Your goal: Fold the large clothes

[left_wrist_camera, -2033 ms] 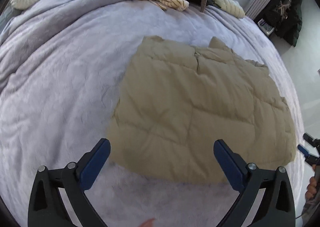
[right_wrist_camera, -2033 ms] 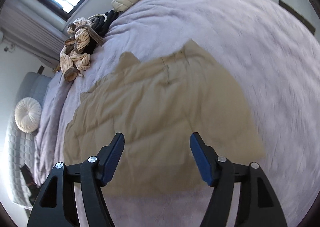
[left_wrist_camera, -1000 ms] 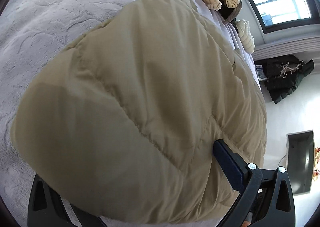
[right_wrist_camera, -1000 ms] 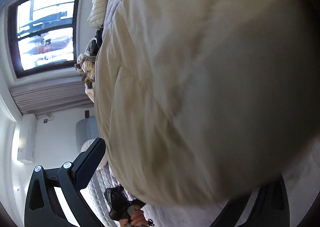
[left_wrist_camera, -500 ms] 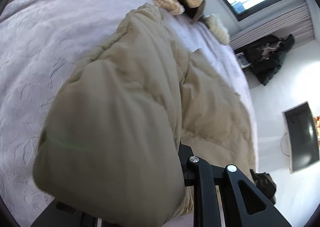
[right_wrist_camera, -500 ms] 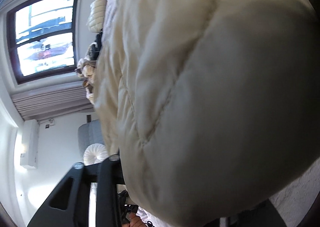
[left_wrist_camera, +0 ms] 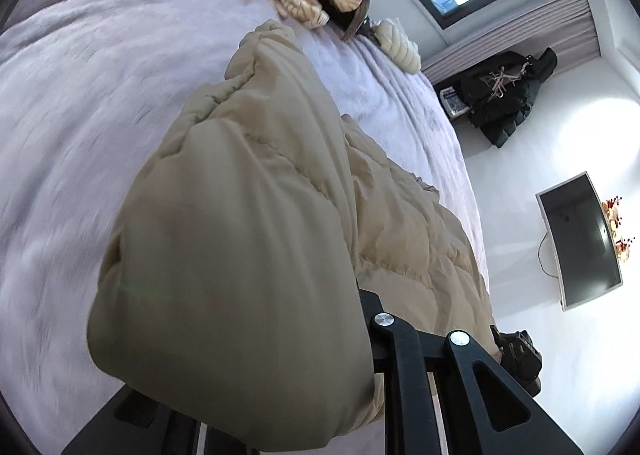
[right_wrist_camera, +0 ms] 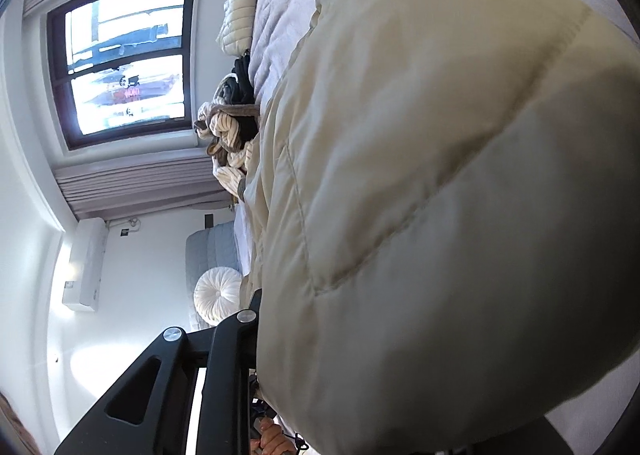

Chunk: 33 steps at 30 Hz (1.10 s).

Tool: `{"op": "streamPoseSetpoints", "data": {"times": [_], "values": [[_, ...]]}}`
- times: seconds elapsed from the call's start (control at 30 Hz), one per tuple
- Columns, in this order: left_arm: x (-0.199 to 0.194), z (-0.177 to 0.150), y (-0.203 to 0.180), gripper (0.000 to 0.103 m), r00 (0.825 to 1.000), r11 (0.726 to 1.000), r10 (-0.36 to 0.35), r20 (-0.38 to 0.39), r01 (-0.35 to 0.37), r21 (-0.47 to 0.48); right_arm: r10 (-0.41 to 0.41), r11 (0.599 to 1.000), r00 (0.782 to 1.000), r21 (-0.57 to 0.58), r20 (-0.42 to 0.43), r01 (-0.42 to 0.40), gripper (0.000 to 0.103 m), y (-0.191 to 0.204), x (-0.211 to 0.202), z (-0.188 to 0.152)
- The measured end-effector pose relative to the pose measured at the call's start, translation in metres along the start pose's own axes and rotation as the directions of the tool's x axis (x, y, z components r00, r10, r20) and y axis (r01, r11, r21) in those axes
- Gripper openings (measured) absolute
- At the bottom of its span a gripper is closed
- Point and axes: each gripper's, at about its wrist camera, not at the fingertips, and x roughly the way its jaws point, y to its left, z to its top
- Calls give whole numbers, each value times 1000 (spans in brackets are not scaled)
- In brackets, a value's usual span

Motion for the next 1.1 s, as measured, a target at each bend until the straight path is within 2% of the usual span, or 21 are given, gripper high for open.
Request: {"op": "streamPoseSetpoints", "data": {"times": [0.17,0.27,0.4,0.5,0.53,0.57,0.63,0.7,0.77,0.83,0.93,1.1], "values": [[-31,-51,16,20,998,1000,20,-67,-21,-18,-4,999,1000,49,-15,4,25,-24,-36,-40],[-45,-82,29,20,992,998,64,-106,-65,-3,-14,997,1000,78,-18,15,25,-37,-46,-57],[-47,-116,50,20,974,991,133,-181,-134,11,-91,992,995,83,-43,94,27,-56,-57,-77],[-43,-126,61,23,963,986,164,-215,-169,-4,-128,984,990,116,-55,134,31,-68,-56,-78],[-43,-128,63,30,959,983,179,-222,-186,-11,-135,983,989,117,-58,141,32,-71,-56,-80],[-45,-129,65,43,952,977,206,-226,-215,-16,-154,980,986,118,-61,160,36,-70,-56,-79],[-51,-131,65,52,936,960,271,-226,-280,-10,-189,974,979,116,-72,196,41,-64,-55,-76],[-54,-131,63,54,924,953,293,-247,-301,3,-217,968,972,111,-92,227,45,-58,-55,-73],[-60,-133,56,56,901,940,339,-270,-339,47,-255,959,960,100,-115,266,50,-52,-54,-72],[-69,-136,49,56,893,932,362,-268,-349,99,-299,947,944,81,-139,312,56,-51,-58,-77],[-81,-136,37,56,888,925,378,-263,-354,135,-341,933,924,56,-174,355,58,-41,-60,-78],[-98,-130,23,56,890,914,397,-222,-363,182,-389,915,889,4,-243,402,60,-30,-58,-87]]}}
